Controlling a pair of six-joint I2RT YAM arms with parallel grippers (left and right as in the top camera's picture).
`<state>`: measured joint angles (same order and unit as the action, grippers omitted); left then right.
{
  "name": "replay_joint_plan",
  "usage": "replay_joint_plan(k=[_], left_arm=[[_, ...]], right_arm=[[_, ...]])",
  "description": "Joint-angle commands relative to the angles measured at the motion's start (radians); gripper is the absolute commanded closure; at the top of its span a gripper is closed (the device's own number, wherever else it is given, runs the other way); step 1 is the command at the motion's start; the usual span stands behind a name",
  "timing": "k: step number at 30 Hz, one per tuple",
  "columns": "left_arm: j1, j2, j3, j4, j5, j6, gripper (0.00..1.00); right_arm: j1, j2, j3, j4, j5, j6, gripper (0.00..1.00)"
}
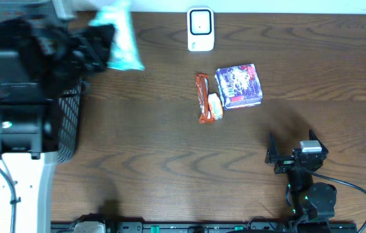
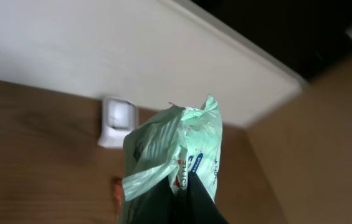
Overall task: Scan the item barcode
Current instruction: 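Carry the green bag to the scanner and hold it there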
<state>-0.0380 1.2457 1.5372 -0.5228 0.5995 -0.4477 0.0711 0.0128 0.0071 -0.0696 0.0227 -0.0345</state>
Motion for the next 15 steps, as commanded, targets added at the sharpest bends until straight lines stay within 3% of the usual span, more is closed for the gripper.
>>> replay_joint_plan(k=[1, 8, 15], left_arm=[[-0.134, 0.045, 0.017, -0.010, -0.057, 0.012, 0.93], [-0.393, 0.233, 0.016, -0.114, -0.483, -0.031, 0.93], [-0.516, 0.463, 0.016, -0.124, -0.705, -0.163, 0.93]], right_arm=[[-0.004, 0.000, -0.002, -0.002, 0.009, -0.008, 0.01], [-0.004, 0.000, -0.002, -0.002, 0.009, -0.008, 0.01], [-0.004, 0.000, -0.002, -0.002, 0.009, -0.008, 0.01]])
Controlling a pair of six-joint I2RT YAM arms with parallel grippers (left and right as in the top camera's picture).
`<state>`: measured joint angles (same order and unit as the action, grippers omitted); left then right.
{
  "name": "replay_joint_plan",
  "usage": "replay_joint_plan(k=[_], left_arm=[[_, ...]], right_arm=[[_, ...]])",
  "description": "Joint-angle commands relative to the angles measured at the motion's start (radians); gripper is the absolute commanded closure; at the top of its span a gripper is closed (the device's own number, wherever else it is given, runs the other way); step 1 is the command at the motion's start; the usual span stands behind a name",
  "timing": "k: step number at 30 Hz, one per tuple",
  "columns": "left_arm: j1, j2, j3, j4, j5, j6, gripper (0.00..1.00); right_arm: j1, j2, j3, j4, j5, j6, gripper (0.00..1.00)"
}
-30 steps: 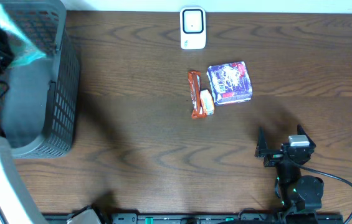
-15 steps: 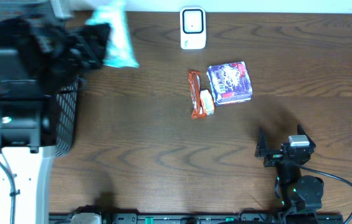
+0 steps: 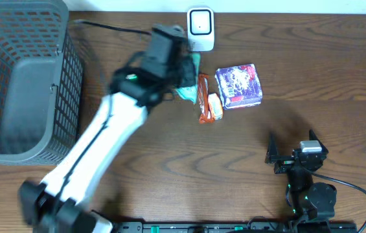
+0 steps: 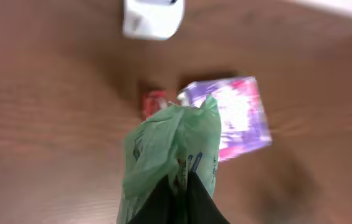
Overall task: Scan the item barcode
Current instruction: 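Carry the green bag to the scanner and hold it there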
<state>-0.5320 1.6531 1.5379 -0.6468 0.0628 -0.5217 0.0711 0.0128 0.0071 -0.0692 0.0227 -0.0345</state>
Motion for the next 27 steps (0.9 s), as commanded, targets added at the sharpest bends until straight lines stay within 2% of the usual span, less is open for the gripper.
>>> replay_joint_plan(k=[1, 5, 9, 11, 15, 20, 27], left_arm=[[-0.030, 0.089, 0.015, 0.003, -0.185, -0.119, 0.93], [-0.045, 0.204, 0.015, 0.013, -0.182, -0.194, 0.92], [-0.054, 0.300, 0.015, 0.031, -0.173, -0.195, 0.92], [-0.054, 0.331, 0.015, 0.060, -0.119, -0.194, 0.92], [-0.054, 0.338, 0.016, 0.157, 0.003, -0.161, 0.92], [-0.054, 0.311, 0.016, 0.243, 0.001, -0.141, 0.92], [-0.055, 0.303, 0.016, 0.280, 0.031, -0.150, 0.92]], right_arm=[[-0.004, 0.000, -0.002, -0.002, 0.009, -0.008, 0.01], [-0.004, 0.000, -0.002, -0.002, 0.009, -0.008, 0.01], [-0.004, 0.000, -0.002, -0.002, 0.009, -0.008, 0.01], [-0.004, 0.000, -0.002, -0.002, 0.009, -0.008, 0.01], [-0.004, 0.000, -0.002, -0.002, 0.009, -0.008, 0.01], [-0.004, 0.000, -0.002, -0.002, 0.009, -0.008, 0.01], [-0.004, 0.000, -0.002, -0.002, 0.009, -0.008, 0.01]])
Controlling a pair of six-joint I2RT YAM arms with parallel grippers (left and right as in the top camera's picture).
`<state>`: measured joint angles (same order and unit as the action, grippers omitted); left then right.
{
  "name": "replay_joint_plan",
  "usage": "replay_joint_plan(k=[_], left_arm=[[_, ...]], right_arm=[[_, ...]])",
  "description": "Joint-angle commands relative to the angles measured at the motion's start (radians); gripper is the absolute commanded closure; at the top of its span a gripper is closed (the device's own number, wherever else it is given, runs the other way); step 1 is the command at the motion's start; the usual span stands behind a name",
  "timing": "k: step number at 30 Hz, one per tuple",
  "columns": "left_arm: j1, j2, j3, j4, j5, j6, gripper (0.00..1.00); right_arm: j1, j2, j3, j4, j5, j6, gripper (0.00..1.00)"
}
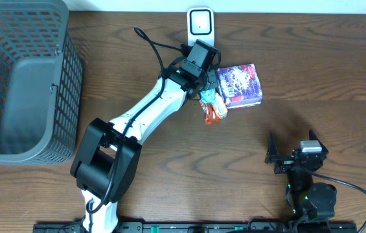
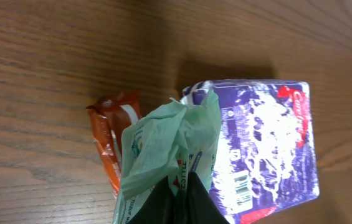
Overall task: Scan the item barcode
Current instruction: 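Carry the green bag to the scanner and hold it there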
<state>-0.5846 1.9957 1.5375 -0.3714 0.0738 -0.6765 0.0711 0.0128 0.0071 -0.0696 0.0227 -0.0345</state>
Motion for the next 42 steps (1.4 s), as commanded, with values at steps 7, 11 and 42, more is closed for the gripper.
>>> replay_joint_plan(k=[7, 11, 42], left_arm=[[-0.008, -0.024, 0.016, 0.038, 0.008, -0.089, 0.92], [-0.018, 0.005, 0.016, 0.064, -0.035, -0.089, 0.92], [0.000, -0.332, 0.016, -0.092, -0.029, 0.077, 0.25]], right_arm=[[-0.004, 0.000, -0.002, -0.002, 0.009, -0.008, 0.01], [-0.004, 0.000, -0.002, -0.002, 0.009, -0.008, 0.01], [-0.004, 0.000, -0.002, -0.002, 0.009, -0.008, 0.01]])
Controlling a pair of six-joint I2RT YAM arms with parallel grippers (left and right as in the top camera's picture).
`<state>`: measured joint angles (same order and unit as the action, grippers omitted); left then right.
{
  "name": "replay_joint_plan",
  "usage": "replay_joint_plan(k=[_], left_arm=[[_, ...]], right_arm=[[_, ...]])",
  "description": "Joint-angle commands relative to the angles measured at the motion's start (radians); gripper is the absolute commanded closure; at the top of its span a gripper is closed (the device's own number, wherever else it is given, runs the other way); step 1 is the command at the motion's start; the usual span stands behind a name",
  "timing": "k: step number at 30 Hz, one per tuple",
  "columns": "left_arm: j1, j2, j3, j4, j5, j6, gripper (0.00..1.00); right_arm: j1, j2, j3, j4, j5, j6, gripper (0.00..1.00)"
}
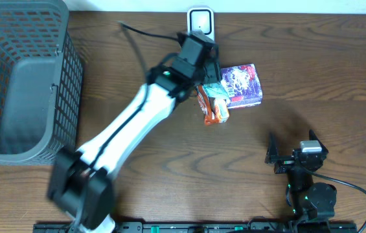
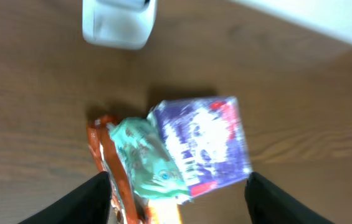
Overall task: Scan the item barcode
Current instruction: 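Carry the green bag to the scanner and hold it there, then release the green bag on the pile and retract left gripper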
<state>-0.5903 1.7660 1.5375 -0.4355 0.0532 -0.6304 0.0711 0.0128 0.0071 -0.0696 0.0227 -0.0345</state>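
Note:
A pale green packet (image 2: 147,162) lies on the table, resting partly on an orange snack wrapper (image 2: 104,158) and against a purple box (image 2: 204,146). The white scanner (image 2: 118,22) stands just beyond them. My left gripper (image 2: 182,199) hangs open above the packet, its two dark fingers (image 2: 91,199) wide apart and holding nothing. From overhead, the left gripper (image 1: 203,59) is between the scanner (image 1: 200,26) and the green packet (image 1: 214,90). My right gripper (image 1: 291,150) rests near the front edge at the right, fingers apart, away from everything.
A grey mesh basket (image 1: 21,77) fills the far left of the table. The purple box (image 1: 240,84) and orange wrapper (image 1: 205,109) crowd the spot in front of the scanner. A pale wall edge runs along the back.
My left gripper was shut on the green packet, low over the orange wrapper and purple box. Now it is open and higher, and the packet lies on those items.
The left gripper first held the green packet up by the basket at the far left. Then it held it near the scanner, then low over the orange wrapper and purple box. Now the packet lies there, let go. The right arm has not moved.

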Motion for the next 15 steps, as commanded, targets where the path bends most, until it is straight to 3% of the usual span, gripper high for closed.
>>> replay_joint_plan(k=[1, 7, 15], left_arm=[[0.006, -0.137, 0.016, -0.042, -0.009, 0.043, 0.23], [0.006, -0.294, 0.016, -0.183, -0.021, 0.140, 0.05], [0.015, -0.383, 0.016, -0.446, -0.288, 0.177, 0.02]], right_arm=[[-0.004, 0.000, -0.002, -0.002, 0.009, -0.008, 0.01], [-0.004, 0.000, -0.002, -0.002, 0.009, -0.008, 0.01], [-0.004, 0.000, -0.002, -0.002, 0.009, -0.008, 0.01]])
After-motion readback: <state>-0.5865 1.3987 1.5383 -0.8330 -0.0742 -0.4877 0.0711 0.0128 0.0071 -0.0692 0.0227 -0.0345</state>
